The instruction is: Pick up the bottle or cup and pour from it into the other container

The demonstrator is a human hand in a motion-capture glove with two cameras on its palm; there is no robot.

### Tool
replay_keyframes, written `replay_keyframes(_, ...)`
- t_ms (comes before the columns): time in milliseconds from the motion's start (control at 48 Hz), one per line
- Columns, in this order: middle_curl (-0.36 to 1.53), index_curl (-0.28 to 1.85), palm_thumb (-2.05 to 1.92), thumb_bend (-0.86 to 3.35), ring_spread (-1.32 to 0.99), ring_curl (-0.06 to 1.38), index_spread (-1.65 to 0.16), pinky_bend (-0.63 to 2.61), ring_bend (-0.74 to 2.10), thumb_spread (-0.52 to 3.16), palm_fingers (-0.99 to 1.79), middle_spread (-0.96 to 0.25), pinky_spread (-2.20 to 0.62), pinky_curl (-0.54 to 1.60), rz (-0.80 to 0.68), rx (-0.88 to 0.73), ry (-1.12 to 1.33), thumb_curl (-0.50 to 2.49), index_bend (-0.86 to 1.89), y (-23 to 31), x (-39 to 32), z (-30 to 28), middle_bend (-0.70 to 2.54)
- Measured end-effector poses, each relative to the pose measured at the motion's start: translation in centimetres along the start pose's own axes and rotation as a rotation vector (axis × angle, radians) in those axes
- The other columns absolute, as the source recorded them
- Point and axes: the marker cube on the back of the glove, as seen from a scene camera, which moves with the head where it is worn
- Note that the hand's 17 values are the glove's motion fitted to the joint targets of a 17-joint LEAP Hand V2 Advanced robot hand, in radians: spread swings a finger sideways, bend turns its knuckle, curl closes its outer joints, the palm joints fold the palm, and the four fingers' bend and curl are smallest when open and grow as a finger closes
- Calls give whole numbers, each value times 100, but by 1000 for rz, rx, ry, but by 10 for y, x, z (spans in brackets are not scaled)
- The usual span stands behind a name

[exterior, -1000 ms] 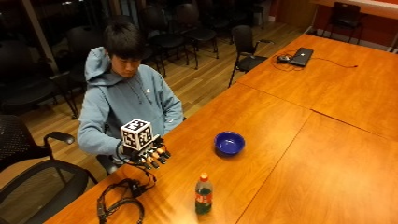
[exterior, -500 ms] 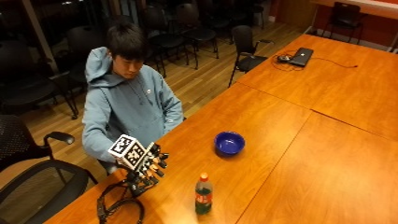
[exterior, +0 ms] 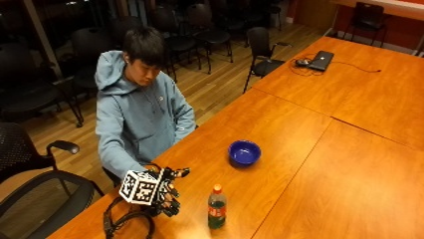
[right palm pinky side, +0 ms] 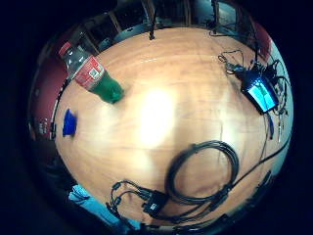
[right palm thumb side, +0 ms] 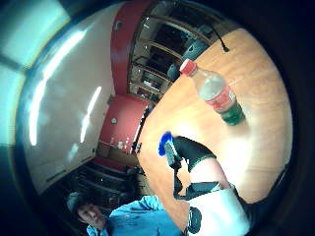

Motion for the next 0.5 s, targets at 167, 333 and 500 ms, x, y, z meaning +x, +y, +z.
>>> replay_keyframes(167,33,16,56,-3,14,31,-30,71,54,93,3,9,22,29,22,7,-92,35,11,-14,7,16,24)
replay_keyframes(333,33,16,56,-3,14,31,-30,72,55,93,2,9,22,30,28,5,-129,35,11,-25,12,35,24)
replay_keyframes(500,33,16,56,-3,14,31,-30,74,56,92,2,10,22,30,34,12,-171,35,12,-37,16,58,24)
